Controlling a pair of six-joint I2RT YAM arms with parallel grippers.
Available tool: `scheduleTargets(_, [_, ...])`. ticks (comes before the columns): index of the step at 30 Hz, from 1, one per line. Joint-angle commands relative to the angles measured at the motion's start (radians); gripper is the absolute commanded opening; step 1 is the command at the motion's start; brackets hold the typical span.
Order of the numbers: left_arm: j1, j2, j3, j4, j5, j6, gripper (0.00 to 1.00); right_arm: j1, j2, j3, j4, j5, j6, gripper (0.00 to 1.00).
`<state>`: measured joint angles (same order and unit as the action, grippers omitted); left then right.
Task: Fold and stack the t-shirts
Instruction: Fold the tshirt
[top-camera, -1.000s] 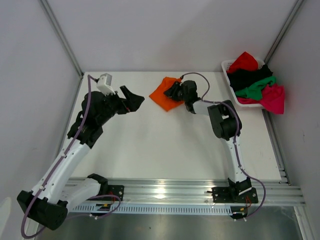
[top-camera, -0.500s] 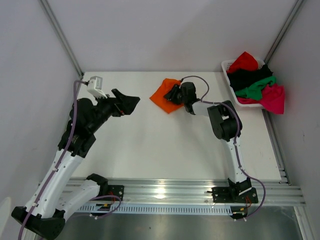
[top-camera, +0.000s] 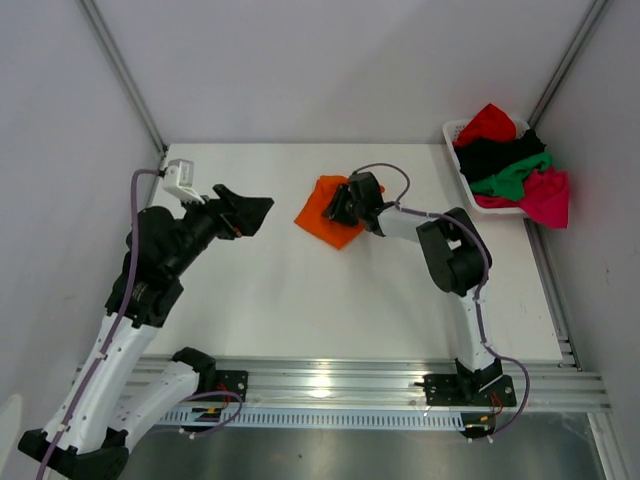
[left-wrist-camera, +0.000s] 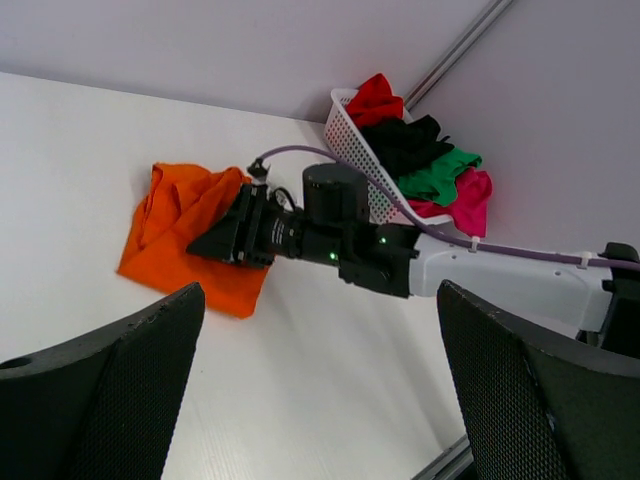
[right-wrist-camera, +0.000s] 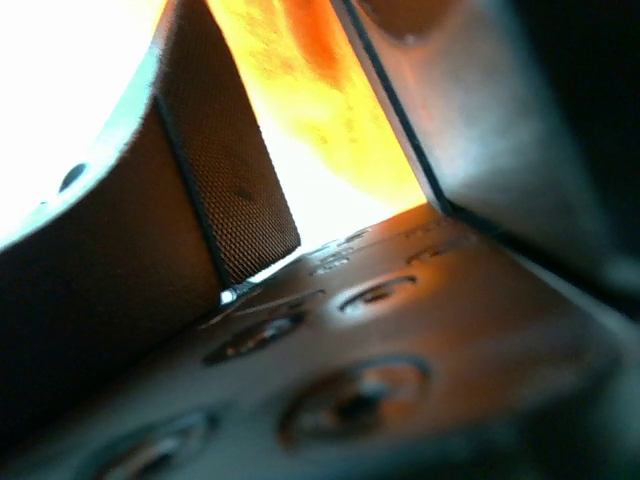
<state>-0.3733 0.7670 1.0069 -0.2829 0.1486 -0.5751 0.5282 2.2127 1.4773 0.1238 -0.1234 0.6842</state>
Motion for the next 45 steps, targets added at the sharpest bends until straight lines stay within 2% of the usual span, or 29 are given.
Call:
scheduleTargets(1, [-0.006,-0.015,0.021,0.004,-0.015,0.017,0.99,0.055,-0.066,-0.132,-0.230,-0.019,-0.018,0.41])
scheduleTargets(14, [-0.006,0.049,0.041,0.004,-0.023,0.038,0.99,0.199,-0.530,-0.546,-0.357,-0.055,-0.026,0.41])
scheduleTargets(19, [-0.006,0.078,0.035,0.027,-0.004,0.034,0.99,0.204,-0.654,-0.667,-0.280,-0.064,-0.021,0.41])
scheduleTargets(32, [-0.006,0.130,-0.011,0.037,-0.020,0.052,1.00,0.208,-0.752,-0.678,-0.176,-0.102,-0.074,0.41])
scheduleTargets(39, [-0.006,0.296,-0.096,0.099,-0.032,0.060,0.99,0.230,-0.860,-0.672,-0.188,-0.101,-0.057,0.42])
scheduleTargets(45, [-0.007,0.428,-0.143,0.192,0.016,0.020,0.99,0.230,-0.936,-0.667,-0.228,-0.003,-0.043,0.42])
